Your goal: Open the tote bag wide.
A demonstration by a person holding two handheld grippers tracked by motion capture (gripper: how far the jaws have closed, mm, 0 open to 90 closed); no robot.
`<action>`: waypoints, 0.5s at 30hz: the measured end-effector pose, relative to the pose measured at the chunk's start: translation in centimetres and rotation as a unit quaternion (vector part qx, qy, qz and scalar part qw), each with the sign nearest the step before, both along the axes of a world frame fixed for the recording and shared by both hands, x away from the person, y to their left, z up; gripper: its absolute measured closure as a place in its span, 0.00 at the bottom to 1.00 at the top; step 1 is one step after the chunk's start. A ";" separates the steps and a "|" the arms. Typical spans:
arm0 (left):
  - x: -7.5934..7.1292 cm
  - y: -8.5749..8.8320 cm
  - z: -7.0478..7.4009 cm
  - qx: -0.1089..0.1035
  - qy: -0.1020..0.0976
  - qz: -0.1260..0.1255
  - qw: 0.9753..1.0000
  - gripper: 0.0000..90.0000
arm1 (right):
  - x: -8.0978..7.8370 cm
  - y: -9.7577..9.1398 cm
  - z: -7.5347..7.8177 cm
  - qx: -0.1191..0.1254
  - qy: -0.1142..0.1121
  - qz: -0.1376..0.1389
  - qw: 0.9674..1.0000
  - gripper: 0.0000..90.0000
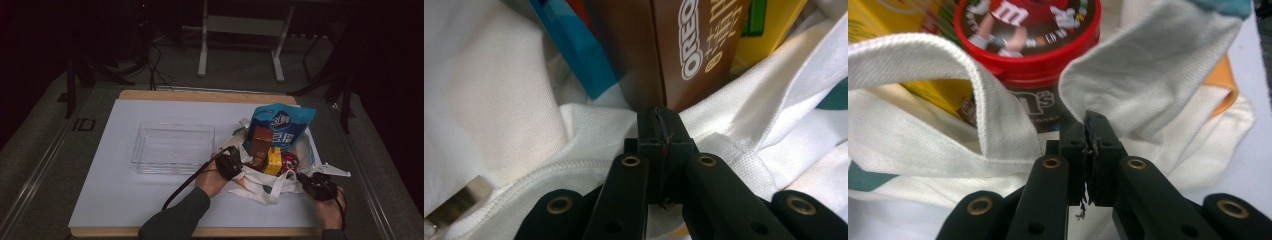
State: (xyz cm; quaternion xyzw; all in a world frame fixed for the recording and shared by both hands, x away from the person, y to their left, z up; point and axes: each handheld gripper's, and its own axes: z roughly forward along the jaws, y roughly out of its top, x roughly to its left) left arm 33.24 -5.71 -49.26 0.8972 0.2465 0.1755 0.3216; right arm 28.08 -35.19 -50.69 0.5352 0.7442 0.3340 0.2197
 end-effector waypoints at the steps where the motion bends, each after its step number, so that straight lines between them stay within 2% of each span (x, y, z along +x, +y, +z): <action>1: 0.1 0.0 0.0 -0.004 0.004 0.001 1.000 1.00 | 0.0 -0.1 -0.2 0.004 0.000 -0.002 1.000 0.97; 4: 0.2 0.1 0.0 -0.007 0.008 0.001 1.000 1.00 | 0.0 -0.3 -0.4 0.015 -0.003 -0.003 1.000 0.97; 9: 0.1 0.2 0.1 -0.010 0.005 0.001 1.000 1.00 | -0.7 -1.0 -0.7 0.063 -0.007 -0.026 0.998 0.94; 11: 0.0 0.4 0.4 -0.015 -0.001 -0.002 1.000 0.98 | -0.9 -1.0 -0.5 0.062 -0.007 -0.030 0.998 0.89; 15: -0.2 1.4 1.6 -0.044 -0.006 -0.009 0.999 0.90 | -1.5 -1.6 0.8 0.066 -0.014 -0.020 0.998 0.73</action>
